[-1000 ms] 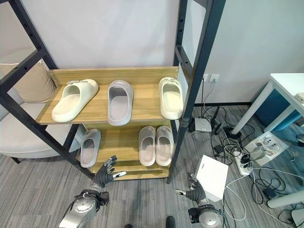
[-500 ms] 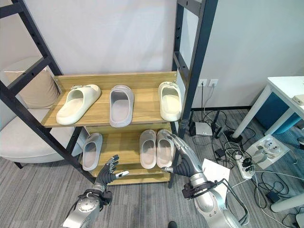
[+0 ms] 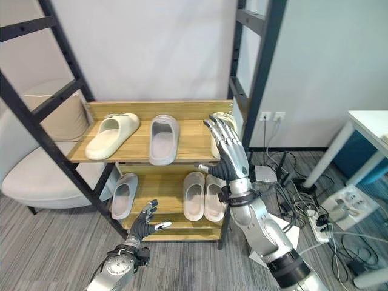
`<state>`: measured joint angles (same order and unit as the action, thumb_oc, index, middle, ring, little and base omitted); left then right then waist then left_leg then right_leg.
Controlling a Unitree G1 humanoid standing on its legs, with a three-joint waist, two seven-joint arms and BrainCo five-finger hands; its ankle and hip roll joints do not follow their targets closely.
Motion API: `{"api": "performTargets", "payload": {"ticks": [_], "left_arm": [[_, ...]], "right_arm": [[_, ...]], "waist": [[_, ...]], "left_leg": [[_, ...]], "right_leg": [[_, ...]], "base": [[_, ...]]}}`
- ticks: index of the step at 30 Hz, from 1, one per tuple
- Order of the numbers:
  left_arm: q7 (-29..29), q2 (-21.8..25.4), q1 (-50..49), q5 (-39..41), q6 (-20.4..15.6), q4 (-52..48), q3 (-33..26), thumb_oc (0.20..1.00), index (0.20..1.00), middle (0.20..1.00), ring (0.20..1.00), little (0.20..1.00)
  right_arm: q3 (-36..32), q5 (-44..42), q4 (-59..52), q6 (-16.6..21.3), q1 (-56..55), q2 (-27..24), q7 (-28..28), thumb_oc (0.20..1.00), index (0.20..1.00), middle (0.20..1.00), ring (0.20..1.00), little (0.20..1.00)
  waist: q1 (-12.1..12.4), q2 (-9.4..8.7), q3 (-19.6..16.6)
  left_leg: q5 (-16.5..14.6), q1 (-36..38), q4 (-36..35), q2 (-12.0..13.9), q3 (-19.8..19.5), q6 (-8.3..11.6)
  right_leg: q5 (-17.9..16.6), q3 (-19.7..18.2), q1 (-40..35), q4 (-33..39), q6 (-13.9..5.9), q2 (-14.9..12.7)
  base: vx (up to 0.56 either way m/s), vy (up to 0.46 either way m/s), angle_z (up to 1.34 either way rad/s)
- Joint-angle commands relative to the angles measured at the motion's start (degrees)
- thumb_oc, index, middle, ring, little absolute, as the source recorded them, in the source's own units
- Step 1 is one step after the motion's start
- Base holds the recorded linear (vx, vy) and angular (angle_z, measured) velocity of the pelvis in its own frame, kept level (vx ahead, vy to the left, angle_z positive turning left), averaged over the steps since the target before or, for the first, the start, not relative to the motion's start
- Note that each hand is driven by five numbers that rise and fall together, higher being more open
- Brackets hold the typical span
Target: Arrange the slippers neatly on the shoe rack.
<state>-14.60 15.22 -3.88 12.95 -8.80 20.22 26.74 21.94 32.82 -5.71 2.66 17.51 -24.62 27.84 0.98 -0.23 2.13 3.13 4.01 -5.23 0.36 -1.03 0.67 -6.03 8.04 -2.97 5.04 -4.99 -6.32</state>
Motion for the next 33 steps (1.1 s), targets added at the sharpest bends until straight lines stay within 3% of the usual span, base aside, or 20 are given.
{"api": "performTargets", "payload": {"ticks": [1, 5, 9, 18, 21, 28, 29, 30, 31, 32, 33], "left_arm": [[0.96, 0.91, 5.79, 2.3, -3.42, 0.31, -0.54, 1.0, 1.0, 1.0, 1.0, 1.0], [2.49, 2.8, 3.87, 3.54, -3.03, -0.61, -1.69, 1.0, 1.0, 1.0, 1.0, 1.0], [3.09, 3.77, 3.0, 4.2, -3.43, -0.78, -2.81, 1.0, 1.0, 1.0, 1.0, 1.0], [3.58, 4.87, 2.86, 4.88, -3.75, -0.78, -3.01, 1.0, 1.0, 1.0, 1.0, 1.0], [4.01, 5.62, 3.0, 5.22, -4.21, -1.32, -2.11, 1.0, 1.0, 1.0, 1.0, 1.0], [4.31, 6.47, 3.56, 6.35, -4.25, -0.75, -0.89, 1.0, 1.0, 1.0, 1.0, 1.0], [4.27, 6.49, 3.61, 6.44, -4.28, -0.71, -0.84, 1.0, 1.0, 1.0, 1.0, 1.0], [4.21, 6.56, 3.6, 6.53, -4.29, -0.65, -0.73, 1.0, 1.0, 1.0, 1.0, 1.0], [4.21, 6.55, 3.61, 6.53, -4.29, -0.65, -0.74, 1.0, 1.0, 1.0, 1.0, 1.0], [4.05, 6.71, 3.8, 6.71, -4.25, -0.64, -0.76, 1.0, 1.0, 1.0, 1.0, 1.0], [4.0, 6.78, 3.96, 6.85, -4.3, -0.58, -0.8, 1.0, 1.0, 1.0, 1.0, 1.0]], "right_arm": [[-2.41, -3.14, 2.01, -0.64, 8.71, 0.25, 3.09, 1.0, 1.0, 1.0, 1.0, 1.0], [-2.99, -7.91, 10.03, -1.79, 14.27, 1.02, 3.81, 1.0, 1.0, 1.0, 1.0, 1.0], [-3.86, -9.97, 15.52, -2.51, 17.24, -0.3, 4.43, 1.0, 1.0, 1.0, 1.0, 1.0], [-3.43, -12.9, 27.42, -4.47, 24.14, -2.66, 5.2, 1.0, 1.0, 1.0, 1.0, 1.0], [-2.64, -14.72, 37.02, -5.62, 29.72, -4.52, 5.66, 1.0, 1.0, 1.0, 1.0, 1.0], [-0.1, -20.6, 48.84, -5.38, 36.65, -4.89, 4.55, 1.0, 1.0, 1.0, 1.0, 1.0], [0.5, -21.04, 49.91, -5.36, 37.33, -4.96, 4.25, 0.915, 0.915, 0.915, 0.915, 0.915], [0.89, -21.58, 50.74, -5.4, 37.91, -4.87, 3.9, 0.674, 0.674, 0.674, 0.674, 0.674], [0.92, -21.6, 50.79, -5.38, 37.96, -4.87, 3.9, 0.573, 0.573, 0.573, 0.573, 0.573], [1.27, -22.71, 51.92, -5.26, 38.86, -4.57, 3.33, 0.2, 0.2, 0.2, 0.2, 0.2], [1.73, -23.05, 52.86, -5.36, 39.22, -4.44, 2.82, 0.2, 0.2, 0.2, 0.2, 0.2]], "waist": [[2.28, -0.9, 3.61], [6.25, -2.63, 4.09], [8.47, -3.44, 4.49], [11.39, -4.02, 6.06], [12.51, -3.84, 6.59], [13.41, -3.31, 7.24], [13.45, -3.31, 7.32], [13.55, -3.33, 7.36], [13.53, -3.33, 7.35], [13.6, -3.4, 7.45], [13.61, -3.45, 7.57]], "left_leg": [[-9.7, 2.77, 0.23, -1.91, 1.06, -2.85], [-9.51, 1.66, 0.23, -2.6, -1.32, -2.98], [-9.69, 0.99, 0.23, -2.85, -2.38, -3.07], [-9.55, -1.09, 0.68, -3.55, -3.06, -3.58], [-9.69, -2.85, 1.39, -3.95, -3.26, -3.79], [-9.57, -4.27, 1.71, -4.26, -3.49, -3.81], [-9.59, -4.51, 1.91, -4.3, -3.53, -3.81], [-9.62, -4.67, 2.0, -4.32, -3.51, -3.8], [-9.63, -4.7, 2.03, -4.33, -3.51, -3.81], [-9.64, -4.99, 2.16, -4.37, -3.64, -3.83], [-9.62, -5.08, 2.23, -4.38, -3.64, -3.82]], "right_leg": [[9.62, 0.89, -5.77, -0.22, -0.96, 0.44], [9.38, 2.88, -5.89, -0.04, -1.34, 0.22], [9.42, 4.01, -5.73, -0.04, -1.72, -0.03], [9.12, 5.28, -4.52, -0.04, -2.3, -0.77], [8.63, 5.9, -3.59, -0.04, -2.52, -1.3], [8.18, 6.43, -2.5, -0.04, -2.98, -1.75], [8.14, 6.47, -2.38, -0.04, -2.98, -1.81], [8.08, 6.54, -2.27, -0.04, -3.0, -1.86], [8.07, 6.54, -2.25, -0.04, -3.0, -1.86], [7.9, 6.68, -2.1, -0.04, -3.06, -1.92], [7.8, 6.74, -2.05, -0.04, -3.12, -1.95]], "base": [[0.03, 0.046, 0.24], [0.05, 0.062, 0.28], [0.05, 0.063, 0.24], [0.04, 0.051, 0.05], [0.03, 0.054, 0.05], [0.02, 0.039, 0.04], [0.01, 0.024, 0.04], [0.01, 0.017, 0.06], [0.01, 0.02, 0.04], [0.0, 0.0, 0.0], [0.0, 0.0, 0.0]]}}
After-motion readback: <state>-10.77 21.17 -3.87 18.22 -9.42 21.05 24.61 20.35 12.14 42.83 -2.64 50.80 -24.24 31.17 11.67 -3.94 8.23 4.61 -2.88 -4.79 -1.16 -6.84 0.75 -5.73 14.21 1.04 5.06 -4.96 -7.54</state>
